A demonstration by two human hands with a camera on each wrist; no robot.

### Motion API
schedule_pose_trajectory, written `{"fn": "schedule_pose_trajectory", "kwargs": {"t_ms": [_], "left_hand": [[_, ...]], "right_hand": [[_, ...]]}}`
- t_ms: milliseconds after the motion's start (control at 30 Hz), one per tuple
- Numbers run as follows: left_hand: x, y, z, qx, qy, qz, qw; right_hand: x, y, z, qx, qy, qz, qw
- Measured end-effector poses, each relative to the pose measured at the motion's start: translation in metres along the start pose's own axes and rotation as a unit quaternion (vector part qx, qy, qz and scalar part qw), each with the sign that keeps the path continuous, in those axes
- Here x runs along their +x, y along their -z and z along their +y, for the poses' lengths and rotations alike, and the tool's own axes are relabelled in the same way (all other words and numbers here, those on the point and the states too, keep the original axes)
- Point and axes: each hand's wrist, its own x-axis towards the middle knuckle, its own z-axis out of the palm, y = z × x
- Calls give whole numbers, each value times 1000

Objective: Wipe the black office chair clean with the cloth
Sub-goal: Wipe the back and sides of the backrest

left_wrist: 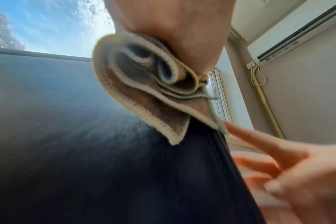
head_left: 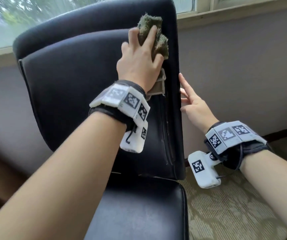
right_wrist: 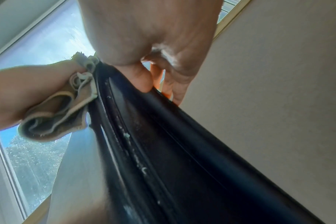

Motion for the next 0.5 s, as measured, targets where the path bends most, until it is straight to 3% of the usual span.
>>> {"fn": "schedule_pose_trajectory", "kwargs": {"t_ms": [233,367,500], "left_hand": [[-105,-41,-27,11,-36,-9,999],[-71,-29,-21,79,-51,38,995],[-9,-3,-3,69,-17,-5,997]], "right_hand": [[-7,-3,-5,-37,7,-2,999],[-7,-4,-6,-41,11,-4,999],[-9,-6,-4,-103,34,16,994]]}}
